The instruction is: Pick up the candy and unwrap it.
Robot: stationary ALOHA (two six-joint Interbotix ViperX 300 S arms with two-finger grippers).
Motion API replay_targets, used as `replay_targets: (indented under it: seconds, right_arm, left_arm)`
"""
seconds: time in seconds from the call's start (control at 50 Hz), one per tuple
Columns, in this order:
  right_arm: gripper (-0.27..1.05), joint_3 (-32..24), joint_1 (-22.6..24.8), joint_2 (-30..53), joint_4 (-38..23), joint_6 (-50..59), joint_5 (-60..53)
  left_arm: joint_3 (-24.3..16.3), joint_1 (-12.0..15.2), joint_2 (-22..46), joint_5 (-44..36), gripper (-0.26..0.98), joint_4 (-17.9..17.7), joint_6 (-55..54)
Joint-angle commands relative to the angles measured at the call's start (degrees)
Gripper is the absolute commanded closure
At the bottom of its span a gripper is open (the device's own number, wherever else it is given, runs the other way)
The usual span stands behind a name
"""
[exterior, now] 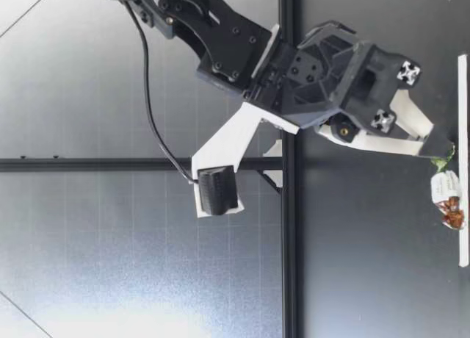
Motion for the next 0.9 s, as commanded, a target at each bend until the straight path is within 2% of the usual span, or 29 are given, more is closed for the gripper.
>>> replay_targets:
  seconds: [0.0,0.2,0.36,0.46,0.56,0.66,0.7,0.88]
  right_arm:
    - [1.00,-0.09,0.88,-3.16,-0.09,0.00,-0.70]
    - [1.00,1.93,0.88,-10.11,-0.09,0.70,-0.79]
    - [1.00,4.13,0.88,-17.58,0.00,0.88,-0.70]
    - [1.00,4.92,0.88,-22.15,0.09,1.23,-0.35]
    - [1.00,5.71,0.88,-24.96,0.18,2.46,0.09]
    - [1.00,5.98,0.88,-26.89,0.18,3.96,0.44]
    - [1.00,5.98,0.88,-27.51,0.18,4.57,0.44]
    - [1.00,5.63,0.88,-30.15,0.18,7.47,0.35]
  left_arm:
    - [-0.53,0.18,0.79,-0.53,0.81,-0.09,0.00]
    - [-1.58,0.18,5.98,-1.23,0.80,-0.09,0.00]
    - [-3.43,0.18,12.30,-3.60,0.73,-0.09,0.09]
    - [-4.48,0.18,15.64,-4.92,0.62,-0.09,0.26]
    - [-5.80,0.18,19.07,-6.86,0.43,-0.09,0.44]
    - [-7.82,0.18,23.12,-9.23,0.19,-0.09,0.44]
    - [-8.61,0.18,24.52,-10.02,0.13,-0.09,0.44]
    - [-11.87,0.18,30.50,-13.54,0.14,-0.62,4.57]
